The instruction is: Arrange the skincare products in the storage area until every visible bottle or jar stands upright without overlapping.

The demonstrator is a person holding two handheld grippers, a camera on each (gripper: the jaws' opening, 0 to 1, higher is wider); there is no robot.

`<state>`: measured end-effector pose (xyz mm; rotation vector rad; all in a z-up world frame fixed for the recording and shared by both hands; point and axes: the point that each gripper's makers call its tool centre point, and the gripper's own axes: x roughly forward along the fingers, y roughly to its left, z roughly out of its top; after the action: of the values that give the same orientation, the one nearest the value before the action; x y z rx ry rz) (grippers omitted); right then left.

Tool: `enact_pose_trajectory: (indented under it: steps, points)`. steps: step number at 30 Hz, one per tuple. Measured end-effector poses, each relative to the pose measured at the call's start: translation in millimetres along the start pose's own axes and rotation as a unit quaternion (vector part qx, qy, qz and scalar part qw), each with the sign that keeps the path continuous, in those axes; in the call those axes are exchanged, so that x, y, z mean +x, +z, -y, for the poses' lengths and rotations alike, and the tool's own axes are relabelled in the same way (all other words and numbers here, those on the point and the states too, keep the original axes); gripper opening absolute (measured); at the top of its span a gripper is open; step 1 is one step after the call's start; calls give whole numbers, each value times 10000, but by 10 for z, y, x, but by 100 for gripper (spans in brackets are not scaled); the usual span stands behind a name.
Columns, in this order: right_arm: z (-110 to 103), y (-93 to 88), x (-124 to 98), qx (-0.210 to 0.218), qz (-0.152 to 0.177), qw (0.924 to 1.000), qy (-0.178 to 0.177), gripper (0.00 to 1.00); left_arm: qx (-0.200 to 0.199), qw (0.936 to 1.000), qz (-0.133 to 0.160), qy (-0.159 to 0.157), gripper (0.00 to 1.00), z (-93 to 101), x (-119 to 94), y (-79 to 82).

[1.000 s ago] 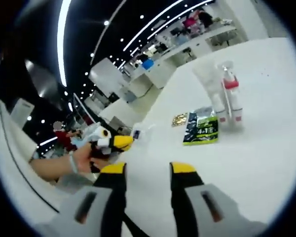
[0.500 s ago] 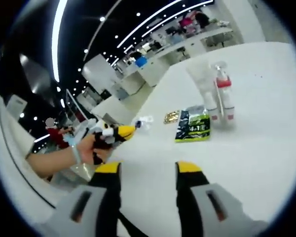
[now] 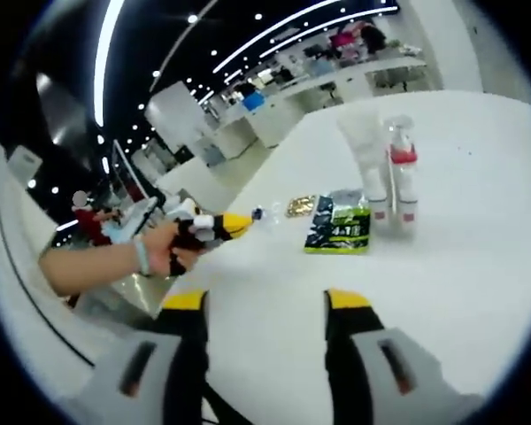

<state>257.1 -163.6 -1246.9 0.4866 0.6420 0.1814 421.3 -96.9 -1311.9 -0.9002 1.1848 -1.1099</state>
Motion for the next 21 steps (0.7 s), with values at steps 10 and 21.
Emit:
enact_pose_trajectory:
  steps: [10,21]
  points:
    - [66,-20,28,28,-101,9999,-75,52,-180,9996,-42,223,0,-239,93,103]
    - [121,22,36,102,-83,9998,-159,53,-414,9970,-131,645,0,-524,215,80]
